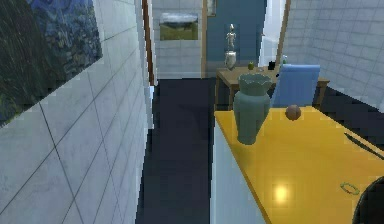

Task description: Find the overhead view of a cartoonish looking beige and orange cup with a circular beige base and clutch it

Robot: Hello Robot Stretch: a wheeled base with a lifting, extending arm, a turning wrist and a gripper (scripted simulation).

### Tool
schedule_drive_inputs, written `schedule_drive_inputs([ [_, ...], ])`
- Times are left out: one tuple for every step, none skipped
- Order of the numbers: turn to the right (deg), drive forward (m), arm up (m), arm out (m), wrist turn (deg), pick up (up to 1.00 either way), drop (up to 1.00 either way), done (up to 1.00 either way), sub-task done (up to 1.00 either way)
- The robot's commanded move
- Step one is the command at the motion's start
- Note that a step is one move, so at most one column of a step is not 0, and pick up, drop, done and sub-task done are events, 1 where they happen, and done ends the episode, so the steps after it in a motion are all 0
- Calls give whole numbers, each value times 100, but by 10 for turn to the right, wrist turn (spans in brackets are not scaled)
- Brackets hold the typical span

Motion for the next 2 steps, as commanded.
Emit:
schedule_drive_inputs([
  [0, 0, 38, 0, 0, 0, 0, 0, 0],
  [0, 0, 0, 20, 0, 0, 0, 0, 0],
])
